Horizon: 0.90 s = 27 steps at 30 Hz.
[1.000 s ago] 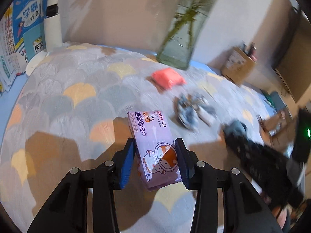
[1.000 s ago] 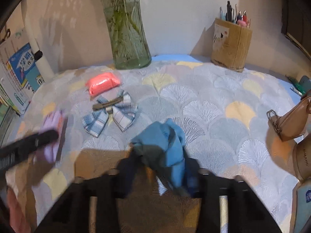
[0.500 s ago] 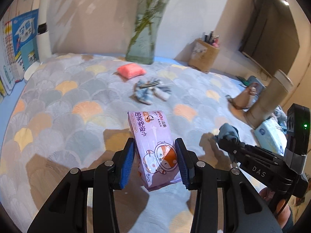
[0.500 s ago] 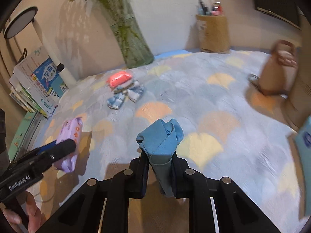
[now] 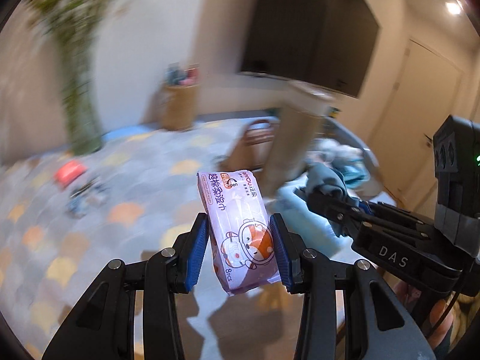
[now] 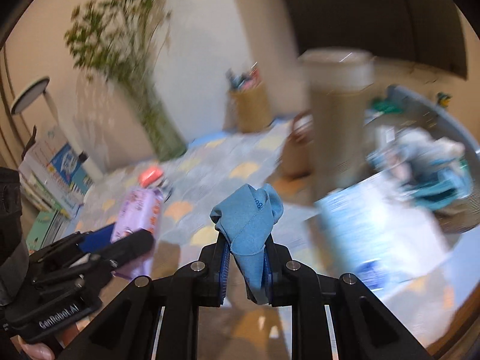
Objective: Organize soft objects
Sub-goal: 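Carry the wipes pack and blue cloth over the glass bowl with both grippers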
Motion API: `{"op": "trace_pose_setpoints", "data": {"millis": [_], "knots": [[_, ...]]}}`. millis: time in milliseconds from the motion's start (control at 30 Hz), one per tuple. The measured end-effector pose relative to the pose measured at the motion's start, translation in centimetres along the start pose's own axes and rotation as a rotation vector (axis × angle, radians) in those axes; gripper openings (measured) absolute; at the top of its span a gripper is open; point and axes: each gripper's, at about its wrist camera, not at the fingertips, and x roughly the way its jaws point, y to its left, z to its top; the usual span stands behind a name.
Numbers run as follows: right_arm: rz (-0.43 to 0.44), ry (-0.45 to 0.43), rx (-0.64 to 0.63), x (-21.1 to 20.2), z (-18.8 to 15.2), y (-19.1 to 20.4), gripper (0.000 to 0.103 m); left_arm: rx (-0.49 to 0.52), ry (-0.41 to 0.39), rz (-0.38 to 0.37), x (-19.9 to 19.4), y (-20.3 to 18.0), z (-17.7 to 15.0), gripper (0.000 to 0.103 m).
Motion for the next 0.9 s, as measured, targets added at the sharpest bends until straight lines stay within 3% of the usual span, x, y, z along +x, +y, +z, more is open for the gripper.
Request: {"op": "trace_pose_setpoints", "data": {"millis": [100, 333, 467, 633, 900], "knots": [[-0.016, -0.066, 0.039, -2.6, 0.9, -3.2, 0.018, 0.081, 0.009, -0.054, 1.4, -3.8, 1.4, 0.039], [-0.165, -0.156, 0.185, -6.4, 3.3, -12.8, 0.018, 0.227, 0.005, -0.146, 5.5, -12.3, 5.2, 0.039], [-0.178, -0.175, 0.309, -6.8, 5.3, -18.4, 0.018, 0.231, 0.031, -0.187, 8.2, -15.6, 7.6, 0.039], [-0.182, -0.162, 0.451, -5.4, 8.0, -24.6, 0.018, 0.224, 0.045, -0.182, 11.6, -18.5, 10.2, 0.039], [-0.288, -0.091, 0.493, -2.3, 10.5, -28.8, 0.020, 0.205, 0.078, -0.175, 16.4, -20.2, 12.9, 0.042]]}}
